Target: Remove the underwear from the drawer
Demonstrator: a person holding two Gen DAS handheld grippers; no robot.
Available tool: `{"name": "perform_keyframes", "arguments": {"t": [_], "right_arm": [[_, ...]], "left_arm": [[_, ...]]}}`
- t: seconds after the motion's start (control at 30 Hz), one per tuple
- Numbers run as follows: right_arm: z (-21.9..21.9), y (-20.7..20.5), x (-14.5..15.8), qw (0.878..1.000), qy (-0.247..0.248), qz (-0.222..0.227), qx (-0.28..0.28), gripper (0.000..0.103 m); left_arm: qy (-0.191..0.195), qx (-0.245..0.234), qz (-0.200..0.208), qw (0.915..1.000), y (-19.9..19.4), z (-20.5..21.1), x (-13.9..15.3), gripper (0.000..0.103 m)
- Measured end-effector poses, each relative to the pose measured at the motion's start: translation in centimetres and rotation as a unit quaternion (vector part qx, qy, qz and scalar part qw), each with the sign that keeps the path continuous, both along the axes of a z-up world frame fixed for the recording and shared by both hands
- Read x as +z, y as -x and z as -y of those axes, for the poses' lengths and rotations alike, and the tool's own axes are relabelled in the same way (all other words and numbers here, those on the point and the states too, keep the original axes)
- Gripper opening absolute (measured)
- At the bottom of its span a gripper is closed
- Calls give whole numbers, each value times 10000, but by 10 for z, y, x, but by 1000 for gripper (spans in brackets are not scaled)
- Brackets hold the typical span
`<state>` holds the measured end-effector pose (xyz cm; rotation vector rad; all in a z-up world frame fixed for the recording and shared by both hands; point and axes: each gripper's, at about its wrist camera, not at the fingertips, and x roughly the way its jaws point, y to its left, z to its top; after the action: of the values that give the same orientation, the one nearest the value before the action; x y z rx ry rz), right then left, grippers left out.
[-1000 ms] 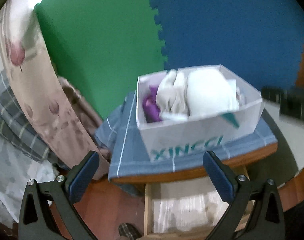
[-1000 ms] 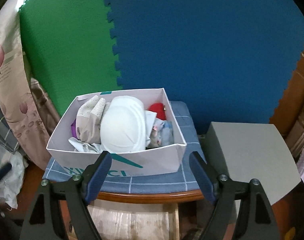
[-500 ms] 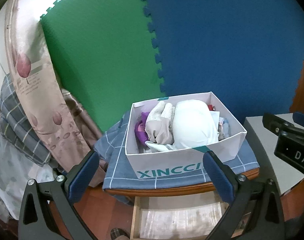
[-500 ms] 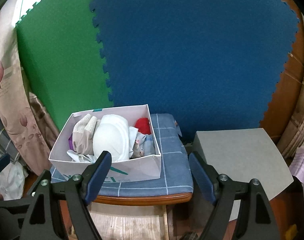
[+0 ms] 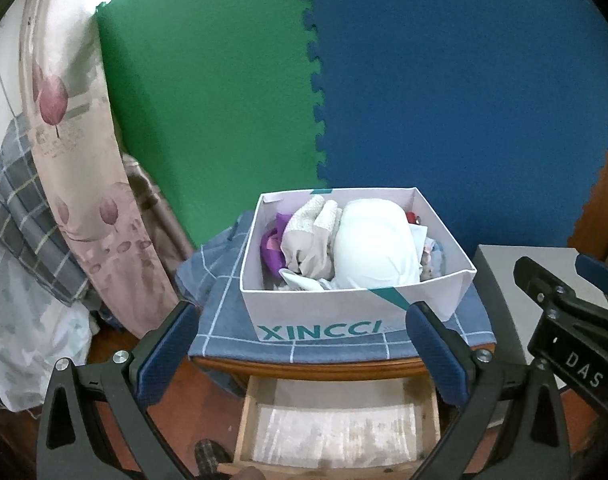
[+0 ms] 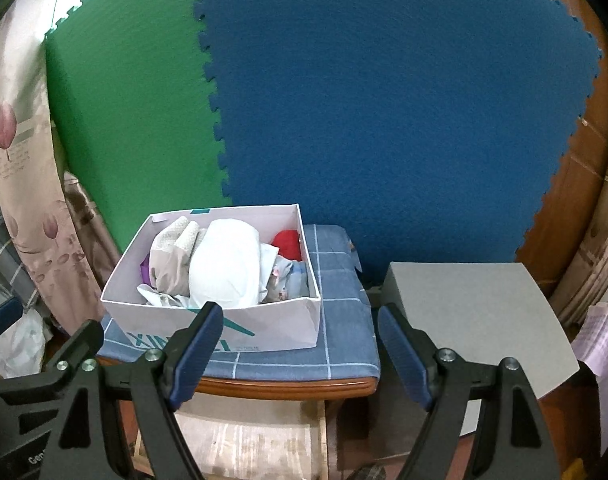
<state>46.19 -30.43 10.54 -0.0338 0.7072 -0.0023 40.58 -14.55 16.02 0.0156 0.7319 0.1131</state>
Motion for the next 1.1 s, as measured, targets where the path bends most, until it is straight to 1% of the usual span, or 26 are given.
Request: {"name": "perform_keyframes", "arguments": {"t": [0.13,0.27,0.4,0.5,0.63,0.93,1.03,1.1], "right_arm": [[5,1,-2,10000,-82,-16,2,82],[5,0,-7,9999,-75,-86,28,82],[4,-2,-8,10000,-28,-76,17,82],[4,-5,-7,9999,21,-98,32,82],[6,-6,-6,10000,36,-90,4,82],[3,-6,-15,9997,80,-234,74,82],[2,-7,-16,9996,82,-245,99,82],[2,-8,-17,9995,101,-263,108,82]], "left_arm": [[231,2,-49,9997,-1,-5,-4,103],[97,45,-44,9999,-2,-6,-6,103],[308,-3,-29,9995,-8,-10,-4,103],[236,77,-94,9996,-15,-12,-2,103],[381,80,-187,9991,-20,-16,-2,103],[353,16,-404,9986,-19,-8,-10,103],[272,-5,-422,9987,-19,-4,-12,103],[286,-3,-421,9987,-19,-4,-12,103]]}}
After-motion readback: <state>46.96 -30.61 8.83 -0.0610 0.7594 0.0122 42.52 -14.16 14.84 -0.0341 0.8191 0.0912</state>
